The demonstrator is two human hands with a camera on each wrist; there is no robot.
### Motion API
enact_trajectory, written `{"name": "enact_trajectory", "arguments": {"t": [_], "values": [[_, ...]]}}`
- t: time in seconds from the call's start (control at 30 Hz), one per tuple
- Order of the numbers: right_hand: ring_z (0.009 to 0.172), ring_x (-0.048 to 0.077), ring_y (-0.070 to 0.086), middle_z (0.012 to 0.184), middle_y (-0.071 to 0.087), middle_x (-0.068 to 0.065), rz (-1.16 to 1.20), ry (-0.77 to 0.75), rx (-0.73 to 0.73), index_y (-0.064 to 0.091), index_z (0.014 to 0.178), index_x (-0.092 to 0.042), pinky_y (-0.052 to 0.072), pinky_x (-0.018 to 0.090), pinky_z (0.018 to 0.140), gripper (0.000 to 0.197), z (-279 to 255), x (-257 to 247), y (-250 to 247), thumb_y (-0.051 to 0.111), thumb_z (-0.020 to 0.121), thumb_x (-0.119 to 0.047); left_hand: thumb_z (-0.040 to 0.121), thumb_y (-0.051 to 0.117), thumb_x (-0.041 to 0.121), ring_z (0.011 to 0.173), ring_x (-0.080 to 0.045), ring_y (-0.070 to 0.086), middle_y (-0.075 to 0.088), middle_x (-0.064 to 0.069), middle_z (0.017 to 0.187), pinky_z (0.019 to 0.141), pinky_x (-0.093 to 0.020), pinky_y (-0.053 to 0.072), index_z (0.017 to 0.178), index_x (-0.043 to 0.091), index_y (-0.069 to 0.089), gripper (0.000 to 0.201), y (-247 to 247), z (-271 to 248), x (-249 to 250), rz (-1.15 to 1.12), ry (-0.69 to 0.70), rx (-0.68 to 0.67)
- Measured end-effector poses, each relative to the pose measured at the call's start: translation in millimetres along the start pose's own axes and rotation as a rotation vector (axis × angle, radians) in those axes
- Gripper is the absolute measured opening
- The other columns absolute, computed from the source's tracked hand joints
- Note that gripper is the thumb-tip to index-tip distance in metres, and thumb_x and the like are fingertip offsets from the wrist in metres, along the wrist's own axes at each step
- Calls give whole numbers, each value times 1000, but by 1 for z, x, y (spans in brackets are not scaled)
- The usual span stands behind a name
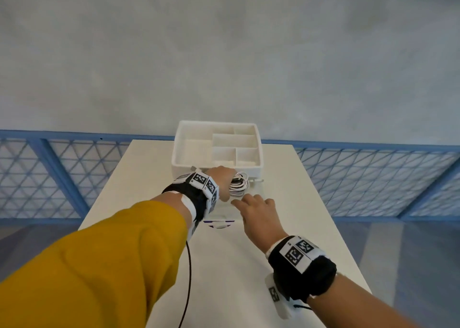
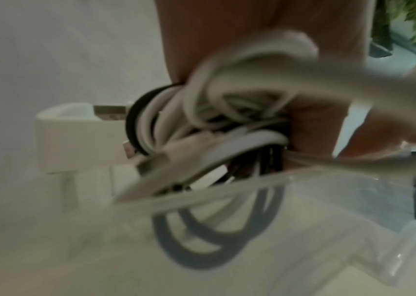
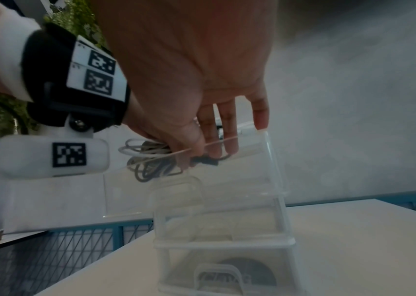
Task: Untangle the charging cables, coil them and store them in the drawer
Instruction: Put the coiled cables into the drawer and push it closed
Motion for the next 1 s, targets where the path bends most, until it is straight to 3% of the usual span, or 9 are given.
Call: {"name": "enact_trajectory", "arguments": {"t": [0.13, 0.2, 0.33, 0.47, 0.6, 0.73, 0.83, 0.9, 1.0], "values": [[52, 12, 58, 63, 63, -13, -15, -46, -42, 70, 84, -37, 34, 25, 46, 59, 1, 0, 1, 85, 33, -12, 72, 69, 41, 66, -12, 58, 62, 13, 71, 63, -28, 52, 86, 20, 61, 26, 74, 91, -56, 69, -2, -126], [51, 12, 57, 61, 62, -12, -8, -59, -61, 70, 86, -38, 26, 24, 51, 62, 2, 1, 1, 83, 33, -9, 81, 57, 26, 67, -21, 57, 61, 0, 75, 69, -36, 52, 85, 14, 56, 12, 59, 71, -38, 38, 66, -23], [51, 17, 57, 60, 58, -8, 14, -44, 30, 69, 83, -30, 25, 26, 52, 59, 3, 5, -5, 72, 35, 4, 86, 54, 28, 86, -30, 60, 65, -16, 102, 80, -37, 49, 103, 5, 48, 29, 21, 7, -6, -22, 103, 52], [82, 31, 58, 96, 61, 7, 131, -26, -31, 50, 118, -17, 28, 33, 67, 57, 9, 10, -3, 50, 69, 13, 85, 56, 36, 90, -31, 63, 68, -13, 100, 73, -32, 44, 104, 4, 56, 37, 22, 8, -13, 32, 42, 42], [72, 30, 61, 118, 60, 16, 94, -113, -85, 49, 129, -21, 44, 33, 58, 84, 10, 10, 7, 56, 54, 16, 82, 61, 36, 90, -29, 64, 69, -10, 96, 76, -32, 47, 100, 6, 61, 35, 22, 8, -14, -92, 153, 93], [107, 36, 50, 152, 25, 14, 113, -174, -167, 24, 145, -19, 38, 41, 86, 74, 11, 8, 5, 38, 78, 11, 76, 69, 33, 90, -19, 65, 71, -6, 98, 84, -37, 50, 105, 11, 64, 37, 12, -13, -21, -443, 343, 227], [114, 33, 45, 155, 16, 10, 104, -163, -191, 15, 146, -21, 34, 39, 90, 72, 13, 10, 5, 34, 83, 7, 89, 41, 44, 119, -20, 53, 58, -6, 130, 103, -31, 37, 128, 12, 53, 53, 6, -41, -18, -212, 354, 316], [117, 33, 43, 155, 15, 9, 78, -162, -209, 14, 147, -23, 34, 39, 92, 71, 14, 11, 7, 34, 84, 5, 83, 11, 58, 134, -23, 37, 42, -6, 146, 111, -37, 23, 136, 13, 41, 76, 13, -58, -18, 28, 256, 324], [123, 31, 39, 156, 15, 7, 30, -170, -244, 12, 147, -25, 33, 38, 96, 71, 15, 11, 11, 36, 86, 3, 68, -7, 78, 142, -25, 19, 20, -9, 155, 115, -41, 17, 145, 12, 22, 105, 37, -72, -22, 118, 117, 193]]}}
Point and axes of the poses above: each hand's wrist, its own z-axis towards the middle knuckle, its own y-axis out of the palm, x = y × z, the point moved 8 cm from there along z, towards the middle knuckle
